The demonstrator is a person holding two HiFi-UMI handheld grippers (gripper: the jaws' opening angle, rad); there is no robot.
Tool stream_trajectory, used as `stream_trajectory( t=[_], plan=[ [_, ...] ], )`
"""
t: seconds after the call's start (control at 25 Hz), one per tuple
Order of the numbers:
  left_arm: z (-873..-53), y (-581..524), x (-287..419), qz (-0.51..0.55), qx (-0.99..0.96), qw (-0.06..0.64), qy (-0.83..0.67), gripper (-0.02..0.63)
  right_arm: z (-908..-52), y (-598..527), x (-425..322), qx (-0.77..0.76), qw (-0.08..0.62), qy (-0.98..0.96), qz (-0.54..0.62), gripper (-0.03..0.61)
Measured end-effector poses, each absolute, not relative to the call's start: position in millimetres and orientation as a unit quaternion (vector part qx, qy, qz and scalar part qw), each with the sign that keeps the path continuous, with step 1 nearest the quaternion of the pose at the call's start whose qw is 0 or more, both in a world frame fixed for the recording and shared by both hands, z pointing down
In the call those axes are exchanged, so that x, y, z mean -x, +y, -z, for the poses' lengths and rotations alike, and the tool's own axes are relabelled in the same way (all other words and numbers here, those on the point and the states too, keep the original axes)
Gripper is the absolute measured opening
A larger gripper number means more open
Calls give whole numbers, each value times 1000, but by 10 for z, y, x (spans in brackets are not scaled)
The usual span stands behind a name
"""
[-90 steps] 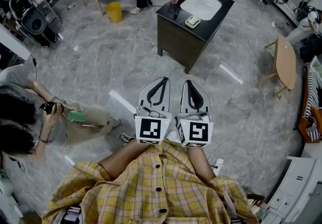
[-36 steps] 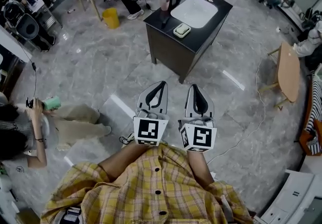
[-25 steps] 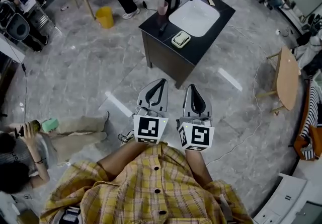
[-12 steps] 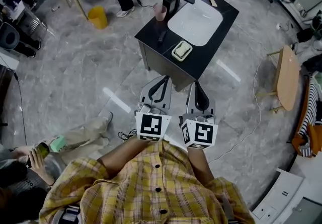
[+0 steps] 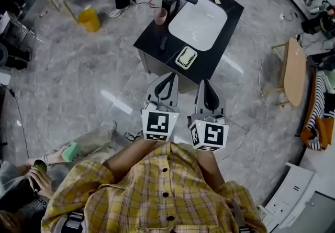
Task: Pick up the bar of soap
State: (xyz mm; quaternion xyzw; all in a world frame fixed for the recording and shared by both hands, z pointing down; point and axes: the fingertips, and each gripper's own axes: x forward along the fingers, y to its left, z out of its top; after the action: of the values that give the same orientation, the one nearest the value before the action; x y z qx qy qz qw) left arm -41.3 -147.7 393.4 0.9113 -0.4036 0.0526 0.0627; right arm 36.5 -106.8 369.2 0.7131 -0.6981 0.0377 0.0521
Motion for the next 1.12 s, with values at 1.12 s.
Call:
stream_trajectory(
  t=[1.12],
  plan=[
    [-4080, -2211, -117, -76, -901, 46, -424, 12, -3887, -1809, -883, -692, 49, -719, -44, 20]
  ],
)
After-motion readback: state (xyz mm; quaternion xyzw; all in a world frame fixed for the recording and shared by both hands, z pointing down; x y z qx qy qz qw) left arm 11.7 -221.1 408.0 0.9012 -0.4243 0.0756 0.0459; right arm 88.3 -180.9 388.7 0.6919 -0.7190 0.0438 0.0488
